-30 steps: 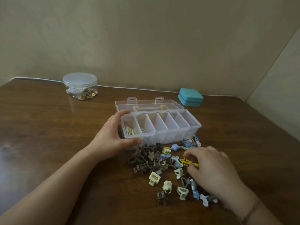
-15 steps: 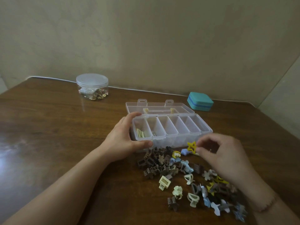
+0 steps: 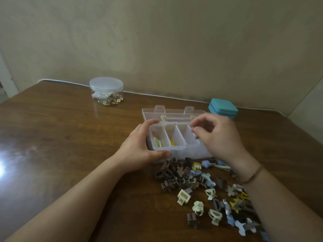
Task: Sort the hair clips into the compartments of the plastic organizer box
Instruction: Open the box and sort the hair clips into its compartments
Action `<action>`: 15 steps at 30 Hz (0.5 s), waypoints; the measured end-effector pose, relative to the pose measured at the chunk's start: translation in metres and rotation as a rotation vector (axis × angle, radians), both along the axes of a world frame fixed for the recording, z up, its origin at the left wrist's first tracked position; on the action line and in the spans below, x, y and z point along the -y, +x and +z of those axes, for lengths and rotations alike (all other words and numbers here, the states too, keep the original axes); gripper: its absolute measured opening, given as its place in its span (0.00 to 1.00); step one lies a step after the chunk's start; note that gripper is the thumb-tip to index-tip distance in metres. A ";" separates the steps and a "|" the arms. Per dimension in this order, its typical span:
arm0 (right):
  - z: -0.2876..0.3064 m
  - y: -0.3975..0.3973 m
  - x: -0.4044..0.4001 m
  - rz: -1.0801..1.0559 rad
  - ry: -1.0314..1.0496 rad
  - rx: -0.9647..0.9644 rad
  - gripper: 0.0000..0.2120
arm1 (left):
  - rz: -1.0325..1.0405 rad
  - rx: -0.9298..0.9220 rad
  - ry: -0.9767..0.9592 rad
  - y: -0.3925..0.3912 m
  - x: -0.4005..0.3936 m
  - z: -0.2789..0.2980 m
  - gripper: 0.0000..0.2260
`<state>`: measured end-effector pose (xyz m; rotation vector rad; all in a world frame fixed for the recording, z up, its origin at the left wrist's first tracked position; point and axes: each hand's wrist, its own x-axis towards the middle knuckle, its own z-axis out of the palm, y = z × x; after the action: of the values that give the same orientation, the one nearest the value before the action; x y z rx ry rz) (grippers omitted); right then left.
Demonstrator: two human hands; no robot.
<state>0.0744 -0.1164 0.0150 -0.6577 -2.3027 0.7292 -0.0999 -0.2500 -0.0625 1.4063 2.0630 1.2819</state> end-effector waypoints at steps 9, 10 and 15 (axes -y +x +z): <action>-0.019 0.088 -0.031 -0.141 0.082 0.476 0.08 | -0.002 0.011 -0.002 0.003 0.001 0.002 0.44; -0.026 0.090 -0.030 -0.142 0.122 0.550 0.08 | -0.003 0.016 -0.004 0.004 0.001 0.003 0.44; -0.043 0.090 -0.028 -0.140 0.363 0.578 0.03 | -0.007 0.028 -0.015 0.006 0.001 0.006 0.44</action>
<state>0.1640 -0.0879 -0.0280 -0.9318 -2.7665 0.0367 -0.0942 -0.2512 -0.0570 1.3805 2.0436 1.2736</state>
